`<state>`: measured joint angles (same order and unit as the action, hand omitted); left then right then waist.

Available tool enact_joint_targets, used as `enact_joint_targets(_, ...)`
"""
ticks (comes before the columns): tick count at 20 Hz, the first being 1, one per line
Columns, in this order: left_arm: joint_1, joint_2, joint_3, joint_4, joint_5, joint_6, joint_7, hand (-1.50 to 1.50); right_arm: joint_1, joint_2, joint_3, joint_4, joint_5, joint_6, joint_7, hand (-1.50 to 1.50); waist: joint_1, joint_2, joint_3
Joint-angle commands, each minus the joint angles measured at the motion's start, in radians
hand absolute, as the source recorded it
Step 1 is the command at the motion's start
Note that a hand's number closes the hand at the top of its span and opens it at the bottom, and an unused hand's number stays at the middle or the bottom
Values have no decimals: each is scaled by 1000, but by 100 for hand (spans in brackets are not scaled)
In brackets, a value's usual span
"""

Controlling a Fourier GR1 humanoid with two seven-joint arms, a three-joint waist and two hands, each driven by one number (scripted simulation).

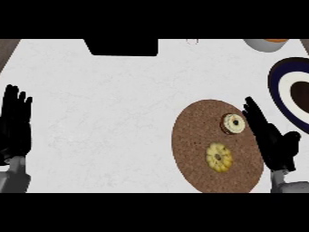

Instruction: Pick the squash from the placemat and place it in the plate

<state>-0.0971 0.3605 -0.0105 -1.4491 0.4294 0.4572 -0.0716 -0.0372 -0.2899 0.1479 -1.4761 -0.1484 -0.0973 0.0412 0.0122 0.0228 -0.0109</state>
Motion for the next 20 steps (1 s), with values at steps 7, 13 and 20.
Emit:
enact_joint_targets(7,-87,91,-177,11,-143,-114,41,0,-226,-107,319,1,555,-111,-6,-150,20,-40,-47)
enact_joint_targets(13,-142,123,-247,19,-180,-194,109,0,-102,137,513,122,921,-464,143,-150,-21,-24,11)
enact_joint_targets(20,-152,74,-250,74,-223,-168,102,0,-48,110,605,111,1358,-519,337,-150,-29,-28,9)
